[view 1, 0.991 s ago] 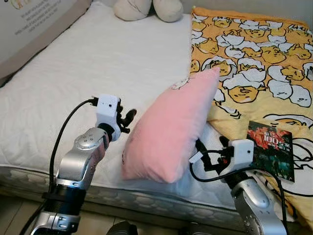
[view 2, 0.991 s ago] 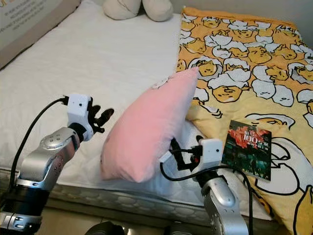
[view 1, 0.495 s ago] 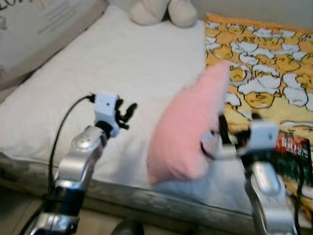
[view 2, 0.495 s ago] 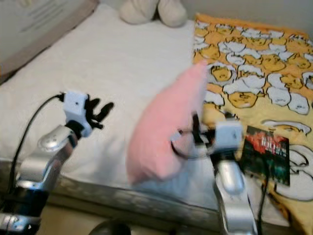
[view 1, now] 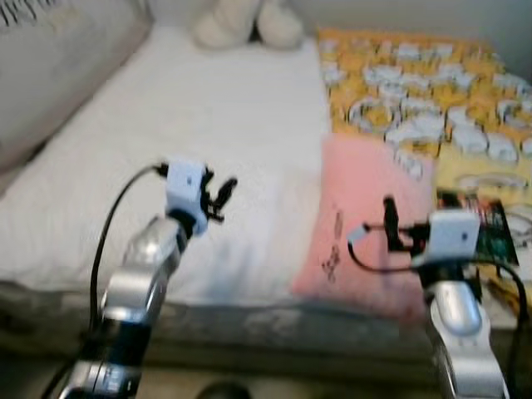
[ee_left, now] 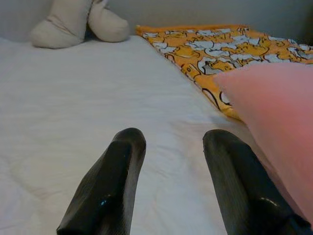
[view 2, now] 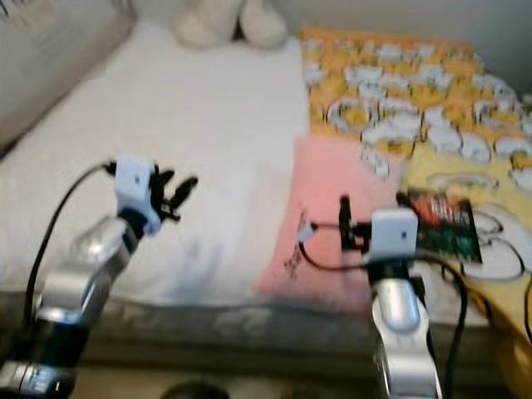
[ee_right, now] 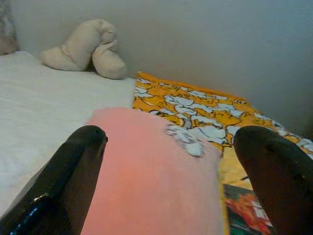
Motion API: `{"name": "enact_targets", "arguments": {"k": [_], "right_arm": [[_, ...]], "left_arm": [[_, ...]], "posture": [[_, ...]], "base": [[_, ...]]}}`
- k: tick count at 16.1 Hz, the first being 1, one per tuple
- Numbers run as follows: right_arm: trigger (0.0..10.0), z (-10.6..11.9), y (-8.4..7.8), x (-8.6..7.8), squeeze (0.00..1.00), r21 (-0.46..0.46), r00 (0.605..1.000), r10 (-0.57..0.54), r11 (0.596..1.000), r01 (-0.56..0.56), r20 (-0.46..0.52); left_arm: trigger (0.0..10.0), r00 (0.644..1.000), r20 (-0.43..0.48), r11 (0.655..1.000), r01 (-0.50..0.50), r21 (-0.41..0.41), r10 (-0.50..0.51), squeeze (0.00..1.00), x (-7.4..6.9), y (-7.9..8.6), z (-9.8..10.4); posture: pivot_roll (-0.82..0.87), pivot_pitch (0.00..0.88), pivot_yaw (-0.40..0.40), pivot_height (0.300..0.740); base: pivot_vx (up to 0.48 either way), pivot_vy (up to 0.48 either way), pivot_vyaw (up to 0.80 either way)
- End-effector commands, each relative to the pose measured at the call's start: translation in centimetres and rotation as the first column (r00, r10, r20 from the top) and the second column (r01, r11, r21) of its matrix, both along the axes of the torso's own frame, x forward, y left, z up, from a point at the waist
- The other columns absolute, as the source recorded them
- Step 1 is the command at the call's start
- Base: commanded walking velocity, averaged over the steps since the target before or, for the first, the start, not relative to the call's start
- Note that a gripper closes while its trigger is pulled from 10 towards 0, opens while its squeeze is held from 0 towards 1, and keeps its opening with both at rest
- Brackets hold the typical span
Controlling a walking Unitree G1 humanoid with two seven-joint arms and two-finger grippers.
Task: Clean up the room
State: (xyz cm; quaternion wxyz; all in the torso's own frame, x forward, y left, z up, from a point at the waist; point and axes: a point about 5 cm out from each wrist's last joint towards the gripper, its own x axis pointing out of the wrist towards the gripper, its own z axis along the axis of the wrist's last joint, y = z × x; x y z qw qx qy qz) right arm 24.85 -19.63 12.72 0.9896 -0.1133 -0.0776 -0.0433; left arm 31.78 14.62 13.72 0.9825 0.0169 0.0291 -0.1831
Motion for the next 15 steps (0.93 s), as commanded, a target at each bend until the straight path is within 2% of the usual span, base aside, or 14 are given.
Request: {"name": "enact_targets", "arguments": {"k": [1,4,9,11,12,15], "right_arm": [[10.0,0.3,-0.5,0.0,0.00,-0.012,1.000,-0.014,1.000,0.014,0.008],[10.0,-0.3,-0.2,0.0,0.00,0.022,1.000,-0.011,1.000,0.011,-0.008],[10.0,-0.1,-0.1,0.4,0.00,0.066,1.000,-0.002,0.998,0.002,-0.002],[10.0,0.1,-0.6,0.2,0.00,0.121,0.998,-0.055,0.991,0.052,0.022],[10.0,-0.8,-1.6,-0.2,0.00,0.138,0.995,-0.097,0.986,0.098,-0.014],[10.0,-2.9,-1.6,-1.3,0.00,0.134,0.994,-0.070,0.988,0.080,-0.079]], "left_arm": [[10.0,1.000,-0.007,1.000,0.004,0.009,-0.004,0.00,-0.3,-0.3,-0.4],[10.0,1.000,-0.011,1.000,0.016,0.002,-0.016,0.00,-0.7,-0.9,-0.7],[10.0,1.000,0.004,0.999,-0.006,-0.043,0.006,0.00,-1.2,-0.8,-0.8],[10.0,0.992,0.039,0.991,-0.118,-0.055,0.120,0.00,-1.3,0.3,-0.7],[10.0,0.976,0.040,0.974,-0.212,-0.077,0.216,0.00,-1.6,1.5,-1.0],[10.0,0.976,-0.009,0.976,-0.219,0.020,0.219,0.00,-3.2,1.6,-3.0]], "posture": [[-0.07,0.024,0.010,0.731],[-0.07,0.024,0.010,0.731],[-0.07,0.023,0.011,0.731],[-0.07,0.023,0.012,0.731],[-0.07,0.023,0.011,0.731],[-0.07,0.018,0.014,0.731]], "base": [[0.000,0.000,0.00],[0.000,0.000,0.00],[0.000,0.000,0.00],[0.000,0.000,0.00],[0.000,0.000,0.00],[0.000,0.000,0.00]]}}
